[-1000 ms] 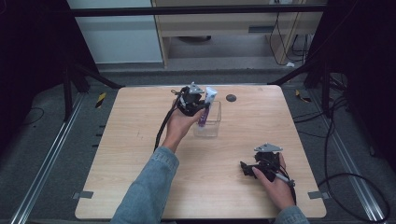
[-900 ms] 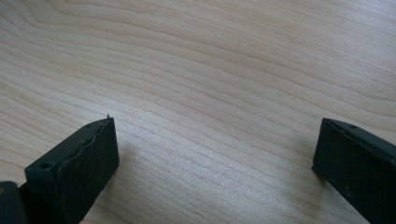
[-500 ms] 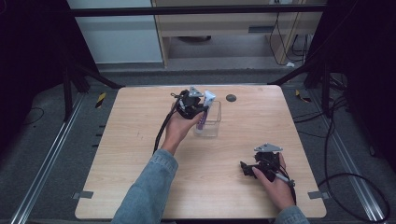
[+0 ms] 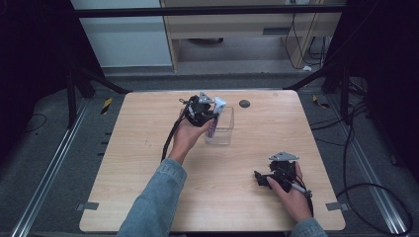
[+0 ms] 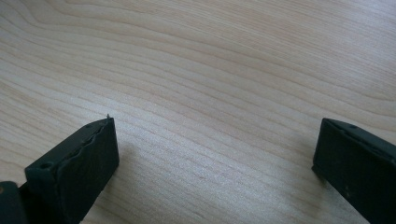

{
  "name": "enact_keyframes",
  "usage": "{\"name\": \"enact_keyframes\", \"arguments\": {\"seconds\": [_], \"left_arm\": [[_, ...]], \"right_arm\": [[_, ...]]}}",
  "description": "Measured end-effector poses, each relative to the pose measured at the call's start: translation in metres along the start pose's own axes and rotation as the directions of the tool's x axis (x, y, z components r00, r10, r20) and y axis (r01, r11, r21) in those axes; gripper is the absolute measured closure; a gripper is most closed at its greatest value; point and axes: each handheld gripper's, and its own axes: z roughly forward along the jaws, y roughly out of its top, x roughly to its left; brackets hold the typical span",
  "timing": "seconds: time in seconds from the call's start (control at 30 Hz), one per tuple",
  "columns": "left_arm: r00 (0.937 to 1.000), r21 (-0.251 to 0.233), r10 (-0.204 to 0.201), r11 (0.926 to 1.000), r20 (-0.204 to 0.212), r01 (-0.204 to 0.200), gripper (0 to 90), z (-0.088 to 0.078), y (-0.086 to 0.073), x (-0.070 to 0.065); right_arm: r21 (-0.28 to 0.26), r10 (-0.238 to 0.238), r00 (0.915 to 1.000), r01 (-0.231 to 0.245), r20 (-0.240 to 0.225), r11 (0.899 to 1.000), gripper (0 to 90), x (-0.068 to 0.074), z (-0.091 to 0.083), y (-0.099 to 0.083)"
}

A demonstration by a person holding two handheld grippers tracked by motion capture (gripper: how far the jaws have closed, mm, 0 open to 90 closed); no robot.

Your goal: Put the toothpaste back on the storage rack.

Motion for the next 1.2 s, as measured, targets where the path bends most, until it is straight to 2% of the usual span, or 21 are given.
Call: {"name": "enact_keyframes", "arguments": {"seconds": [0.2, 0.6, 0.9, 1.07, 1.13, 1.2], "left_arm": [[1.0000, 0.005, 0.004, 1.0000, 0.003, -0.004, 79.0, 0.000, 0.000, 0.000], [0.9997, 0.007, -0.021, 0.9998, 0.009, 0.020, 78.8, 0.000, 0.001, 0.002], [0.9999, 0.096, -0.006, 0.9954, 0.009, 0.005, 78.5, 0.011, 0.018, -0.002], [0.9999, 0.095, 0.007, 0.9955, 0.009, -0.007, 78.3, 0.020, 0.022, -0.005], [0.9998, 0.087, -0.010, 0.9961, 0.016, 0.009, 78.2, 0.023, 0.022, -0.004], [0.9998, 0.098, -0.005, 0.9952, 0.022, 0.003, 78.0, 0.026, 0.024, -0.005]], "right_arm": [[-0.001, -0.002, 1.0000, 0.002, 0.001, 1.000, 0.4, 0.000, 0.000, 0.000], [-0.001, -0.002, 1.0000, 0.002, 0.001, 1.000, 0.4, 0.000, 0.000, 0.000], [0.000, 0.002, 1.0000, -0.002, -0.001, 1.000, 0.4, 0.000, 0.000, 0.000], [-0.001, -0.001, 1.0000, 0.001, 0.000, 1.000, 0.4, 0.000, 0.000, 0.000], [-0.001, 0.000, 1.0000, 0.000, -0.001, 1.000, 0.4, 0.000, 0.000, 0.000], [-0.001, -0.003, 1.0000, 0.003, 0.001, 1.000, 0.4, 0.000, 0.000, 0.000]]}}
